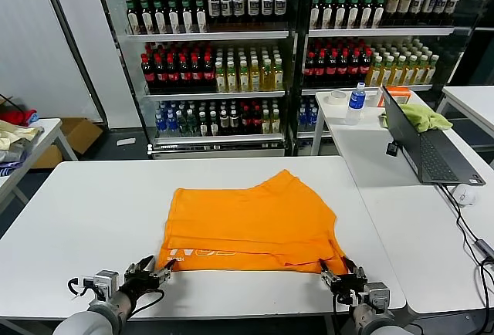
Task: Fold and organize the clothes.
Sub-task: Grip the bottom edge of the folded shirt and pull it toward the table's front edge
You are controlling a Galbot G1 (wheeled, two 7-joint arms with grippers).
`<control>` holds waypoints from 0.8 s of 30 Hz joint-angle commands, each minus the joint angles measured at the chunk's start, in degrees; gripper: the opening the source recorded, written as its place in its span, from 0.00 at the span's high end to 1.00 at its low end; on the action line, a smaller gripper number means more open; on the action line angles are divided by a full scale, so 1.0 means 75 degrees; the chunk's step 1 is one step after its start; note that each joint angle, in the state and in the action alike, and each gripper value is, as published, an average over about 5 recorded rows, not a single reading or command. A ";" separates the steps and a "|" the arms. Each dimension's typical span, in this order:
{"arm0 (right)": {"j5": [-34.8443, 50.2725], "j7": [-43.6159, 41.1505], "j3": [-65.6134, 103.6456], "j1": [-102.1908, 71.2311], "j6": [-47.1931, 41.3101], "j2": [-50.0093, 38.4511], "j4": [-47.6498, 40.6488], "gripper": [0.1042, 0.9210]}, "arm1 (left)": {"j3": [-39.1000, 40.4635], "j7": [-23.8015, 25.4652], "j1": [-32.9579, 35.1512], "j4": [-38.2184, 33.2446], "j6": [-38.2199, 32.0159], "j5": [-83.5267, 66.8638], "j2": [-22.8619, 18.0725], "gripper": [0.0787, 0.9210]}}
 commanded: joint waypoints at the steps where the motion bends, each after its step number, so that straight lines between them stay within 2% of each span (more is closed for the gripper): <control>1: 0.0291 0.0028 0.0015 -0.0043 -0.0007 0.0020 -0.0132 0.47 | 0.0089 -0.0201 0.0108 -0.0037 0.0148 0.0034 -0.0069 0.45; 10: 0.0231 -0.0040 0.0014 -0.0264 -0.0007 -0.0062 0.0323 0.79 | 0.0179 -0.0097 0.0143 -0.0030 0.0153 0.0262 -0.0100 0.76; 15: 0.0078 -0.0057 0.0053 -0.0649 -0.0054 -0.0312 0.0991 0.96 | -0.0030 0.0063 0.0666 -0.0436 0.0153 0.0685 0.0041 0.92; 19: 0.0008 -0.0028 0.0128 -0.0921 -0.0136 -0.0509 0.1363 1.00 | -0.0313 0.0077 0.1042 -0.0780 0.0151 0.0728 0.0315 1.00; 24: -0.0066 -0.0007 0.0266 -0.1467 -0.0147 -0.0621 0.1573 1.00 | -0.0663 0.0090 0.1705 -0.1182 0.0147 0.0716 0.0583 1.00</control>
